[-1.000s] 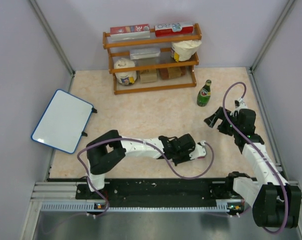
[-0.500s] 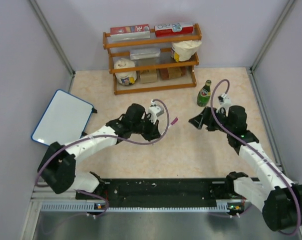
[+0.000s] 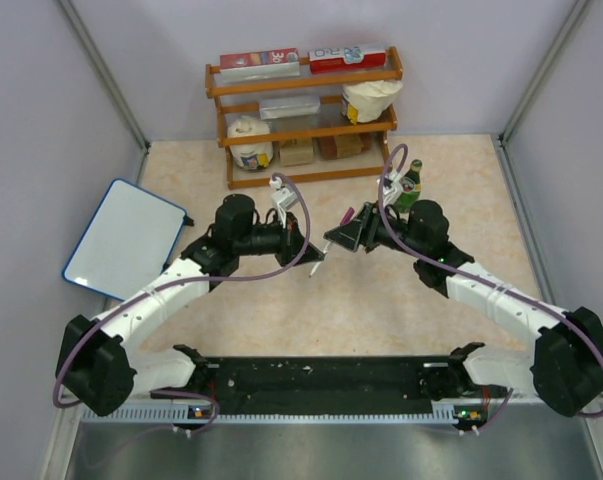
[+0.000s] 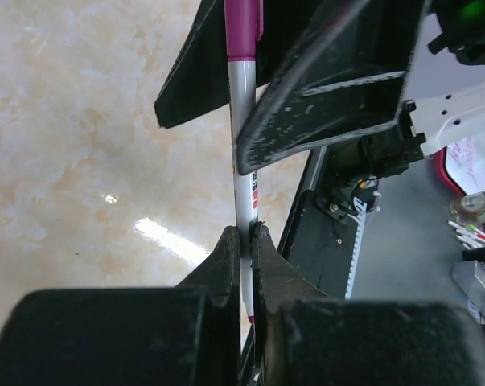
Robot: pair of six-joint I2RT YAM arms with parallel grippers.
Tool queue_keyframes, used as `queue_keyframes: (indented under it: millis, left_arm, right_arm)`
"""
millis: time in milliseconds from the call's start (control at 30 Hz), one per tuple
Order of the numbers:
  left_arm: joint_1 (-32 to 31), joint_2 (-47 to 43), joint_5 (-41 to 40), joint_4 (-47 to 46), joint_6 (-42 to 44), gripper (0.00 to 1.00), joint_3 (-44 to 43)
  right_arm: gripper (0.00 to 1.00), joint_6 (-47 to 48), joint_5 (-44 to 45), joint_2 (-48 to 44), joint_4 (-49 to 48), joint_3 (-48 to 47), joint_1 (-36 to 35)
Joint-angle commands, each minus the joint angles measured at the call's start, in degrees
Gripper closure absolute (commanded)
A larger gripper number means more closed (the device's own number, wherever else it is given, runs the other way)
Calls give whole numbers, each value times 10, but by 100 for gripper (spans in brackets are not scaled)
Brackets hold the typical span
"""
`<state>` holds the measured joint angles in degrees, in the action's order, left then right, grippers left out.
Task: Write a sentence on the whiteboard
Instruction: Pass from the left arm to the right, then pass from the right arm to the left
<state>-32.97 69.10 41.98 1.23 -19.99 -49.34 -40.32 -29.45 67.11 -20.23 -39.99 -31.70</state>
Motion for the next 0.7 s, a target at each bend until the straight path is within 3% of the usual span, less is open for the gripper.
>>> queue_keyframes:
  millis: [0,100,167,233,267,333,400,533,667]
  left_arm:
    - [2,-18,28,-65,-38,100,6]
    - [2,-19,31,-87,-49,100,14]
    - [2,-17,35,-91,-49,100,14]
    - [2,-16,31,-88,-46,97,13]
    - [3,-16,28,-84,-44,88,12]
    - [3,-17,21,-79,-43,56,9]
    - [3,-12,20,-77,-42,41,7]
    - [-2,13,35,-77,-49,37,2]
    - [-11,31,35,-73,-46,42,-1]
  right_arm:
    - [51,-28,-3,14,-67,-41,-16]
    - [73,-28,-12,19,-68,-43,-20]
    - [99,-29,-16,19,-68,-42,-21]
    - [100,-30,-13,14,-62,-40,-21]
    - [100,-29,-10,11,-62,-37,-21]
    - [100,-27,-4,2,-60,-34,-21]
    - [100,-24,4,-2,-54,-33,-21]
    - [100,-20,10,-4,-50,-35,-21]
    - [100,-23,12,-2,-49,-38,-21]
